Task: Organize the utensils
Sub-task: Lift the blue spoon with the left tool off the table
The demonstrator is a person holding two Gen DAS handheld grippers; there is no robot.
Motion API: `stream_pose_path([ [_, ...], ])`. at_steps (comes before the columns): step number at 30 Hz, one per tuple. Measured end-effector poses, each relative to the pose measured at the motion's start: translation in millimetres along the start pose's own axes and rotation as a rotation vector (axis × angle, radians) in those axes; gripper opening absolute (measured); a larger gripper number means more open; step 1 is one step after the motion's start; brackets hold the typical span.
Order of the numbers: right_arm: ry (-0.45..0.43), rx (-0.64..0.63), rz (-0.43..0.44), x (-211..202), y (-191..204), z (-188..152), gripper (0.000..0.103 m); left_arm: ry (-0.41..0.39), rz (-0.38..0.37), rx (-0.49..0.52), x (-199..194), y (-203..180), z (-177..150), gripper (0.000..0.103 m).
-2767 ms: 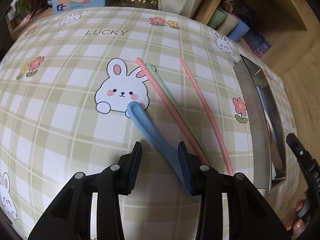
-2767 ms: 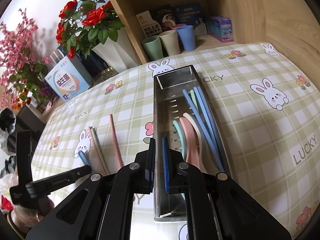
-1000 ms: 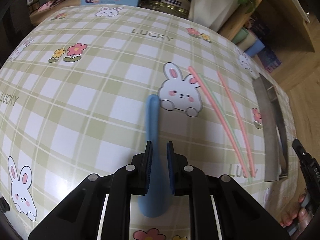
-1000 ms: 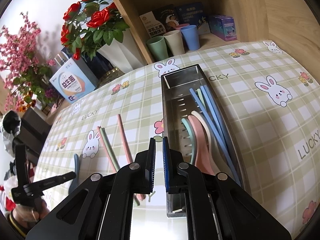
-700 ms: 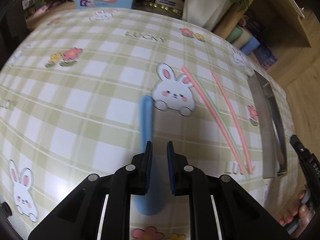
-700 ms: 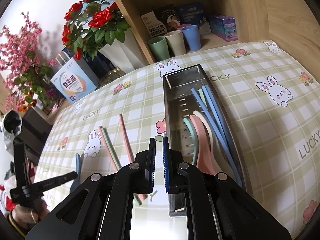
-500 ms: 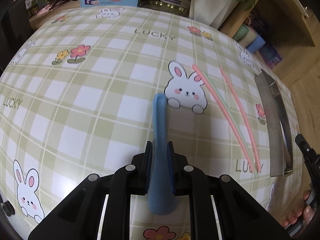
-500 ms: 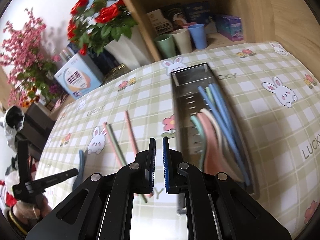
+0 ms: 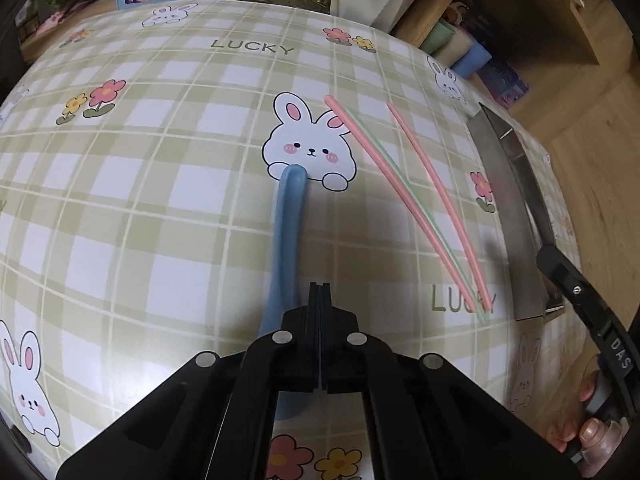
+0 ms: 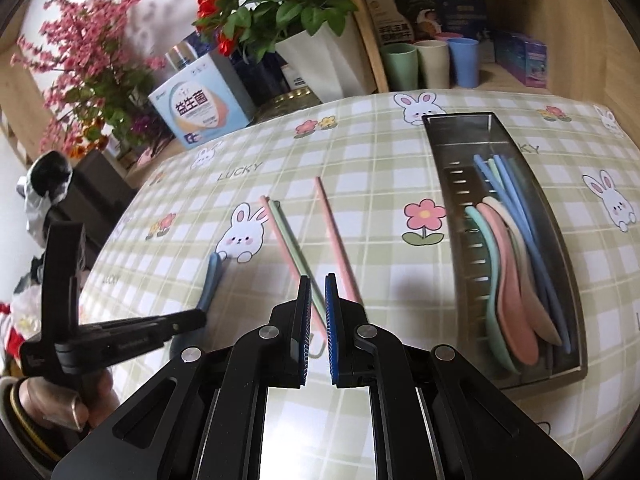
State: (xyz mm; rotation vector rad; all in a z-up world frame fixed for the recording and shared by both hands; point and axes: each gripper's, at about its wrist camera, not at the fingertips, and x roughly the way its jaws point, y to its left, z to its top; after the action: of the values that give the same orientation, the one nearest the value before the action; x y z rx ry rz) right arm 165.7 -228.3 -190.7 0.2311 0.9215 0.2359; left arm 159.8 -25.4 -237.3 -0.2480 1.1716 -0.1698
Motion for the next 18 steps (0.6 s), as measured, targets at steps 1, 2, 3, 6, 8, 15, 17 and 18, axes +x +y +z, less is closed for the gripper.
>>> stream_pose_path([
  [1, -0.002, 0.000, -0.002, -1.0, -0.1, 0.0, 0.008, -0.008, 0.015, 0.002, -0.6, 0.5, 0.9, 0.000],
  [2, -0.003, 0.003, -0.003, -0.3, 0.2, -0.2, 0.008, -0.022, 0.034, -0.001, -2.4, 2.8, 2.5, 0.001],
  [3, -0.004, 0.005, -0.004, -0.5, -0.1, -0.3, 0.008, -0.026, 0.044, -0.004, -2.8, 4.7, 4.7, 0.003],
  [6, -0.002, 0.011, -0.003, 0.1, -1.8, 0.5, 0.008, -0.035, 0.067, -0.006, -4.6, 10.1, 6.5, 0.011],
  [8, 0.002, 0.007, 0.001, 0.8, -1.3, 0.0, 0.008, -0.039, 0.075, 0.001, -5.8, 12.3, 6.5, 0.013],
  [15, 0.032, -0.008, 0.014, 6.3, 1.9, -3.8, 0.008, -0.064, 0.111, 0.009, -12.2, 22.6, 11.6, 0.022],
  [17, 0.037, -0.008, 0.015, 7.2, 2.0, -5.1, 0.008, -0.051, 0.109, 0.017, -11.0, 24.8, 11.4, 0.024],
  [18, 0.037, -0.008, 0.015, 7.4, 2.3, -5.2, 0.008, -0.035, 0.100, 0.021, -8.8, 26.5, 10.4, 0.024],
])
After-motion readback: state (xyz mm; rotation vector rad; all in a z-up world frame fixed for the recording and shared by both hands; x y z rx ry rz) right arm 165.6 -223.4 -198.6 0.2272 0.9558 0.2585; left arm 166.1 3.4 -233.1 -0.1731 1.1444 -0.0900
